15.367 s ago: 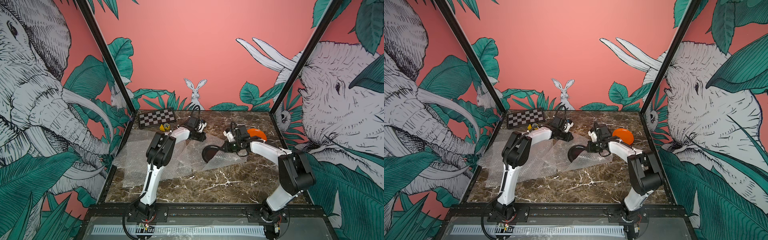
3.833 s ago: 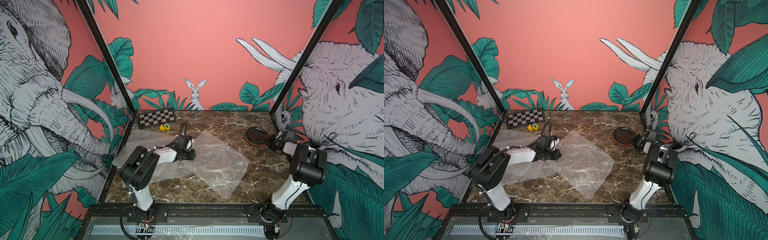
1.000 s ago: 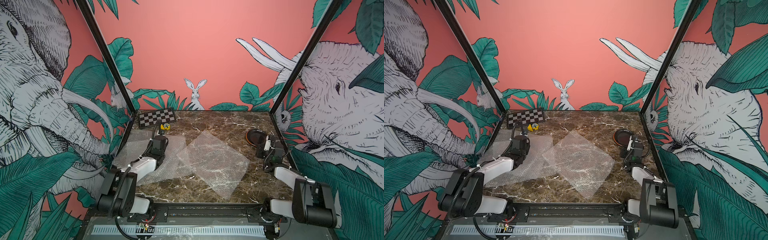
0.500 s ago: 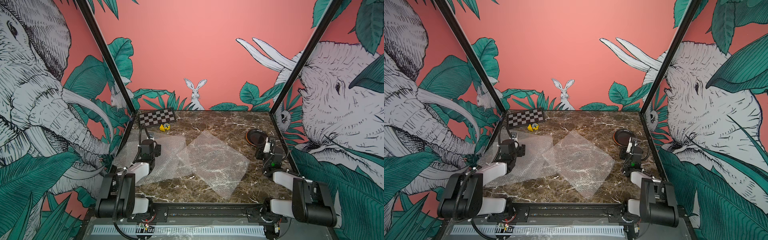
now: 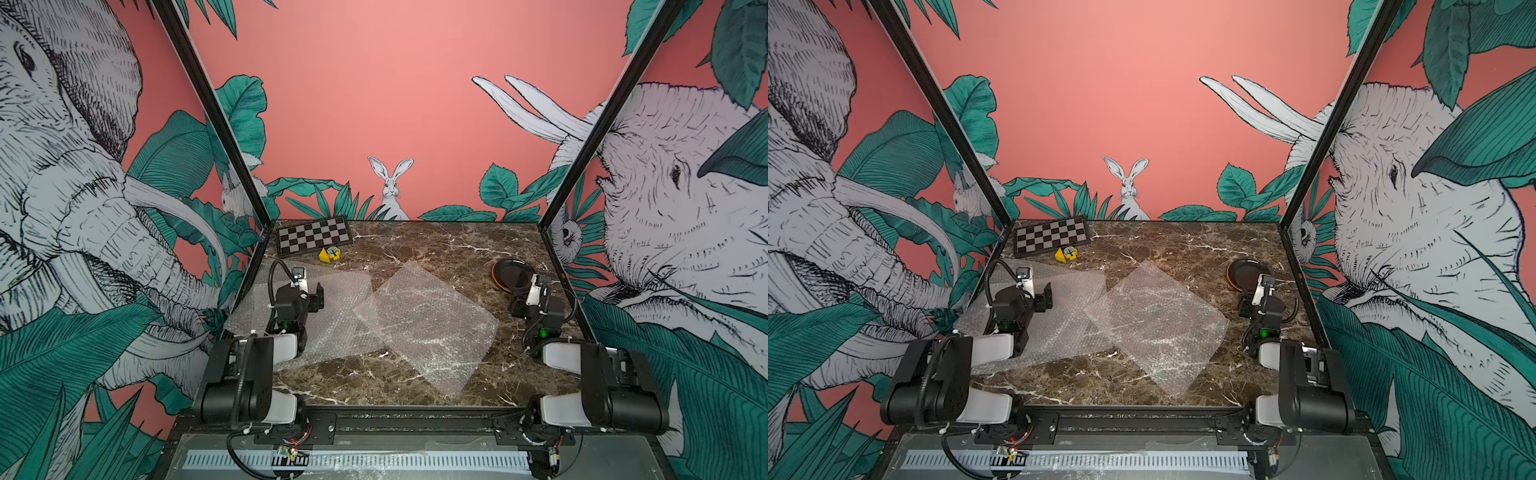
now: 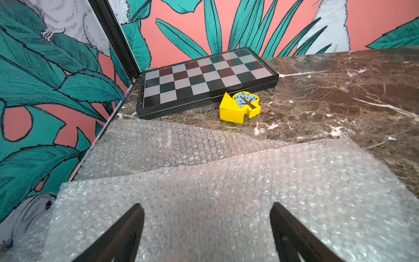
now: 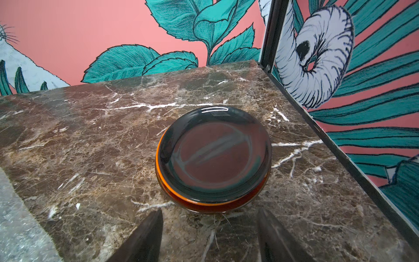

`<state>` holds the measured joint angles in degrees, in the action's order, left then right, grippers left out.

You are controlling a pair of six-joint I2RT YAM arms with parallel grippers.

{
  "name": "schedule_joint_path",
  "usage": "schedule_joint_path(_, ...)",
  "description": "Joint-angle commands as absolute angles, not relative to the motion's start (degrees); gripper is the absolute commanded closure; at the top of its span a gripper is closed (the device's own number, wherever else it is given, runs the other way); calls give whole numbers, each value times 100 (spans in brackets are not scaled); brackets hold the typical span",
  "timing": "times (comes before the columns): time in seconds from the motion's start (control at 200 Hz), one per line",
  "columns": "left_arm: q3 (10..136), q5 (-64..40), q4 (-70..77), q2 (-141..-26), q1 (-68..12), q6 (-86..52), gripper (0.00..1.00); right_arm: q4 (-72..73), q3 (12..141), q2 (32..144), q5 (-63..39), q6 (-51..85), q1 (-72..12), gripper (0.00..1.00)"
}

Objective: Unpack dinner plates from bubble wrap
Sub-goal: Reset both arms

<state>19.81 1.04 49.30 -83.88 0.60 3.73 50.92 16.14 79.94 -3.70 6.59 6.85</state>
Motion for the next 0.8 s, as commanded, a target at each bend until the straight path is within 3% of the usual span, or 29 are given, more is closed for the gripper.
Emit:
schedule_joint_path(0.0,1898,-241,5633,-8635,102,342,11,5623,1629,8195,-373,585,612,30)
schedule_joint_path(0.13,1886,-321,6129,-9016,97,392,10,5932,1610,8465,-232,556,523,26)
schedule_joint_path(0.23,2051,-173,5473,-8853,98,349,8,5974,1645,8643,-179,504,479,21)
schedule_joint_path(0.26,2085,-173,5530,-8919,99,341,1,6057,1666,8747,-150,505,458,19)
schedule_joint_path(0.345,2180,-117,5360,-8917,52,381,1,5991,1762,8825,-177,482,432,16)
schedule_joint_path(0.38,2218,-48,5210,-8878,18,390,1,5709,1830,8742,-104,462,410,3)
schedule_joint_path(0.4,2217,-1,5222,-8889,2,402,0,5617,1872,8721,-62,454,393,1)
schedule_joint_path(0.795,2241,70,5186,-8886,-43,440,0,5559,2009,8832,-130,348,308,1)
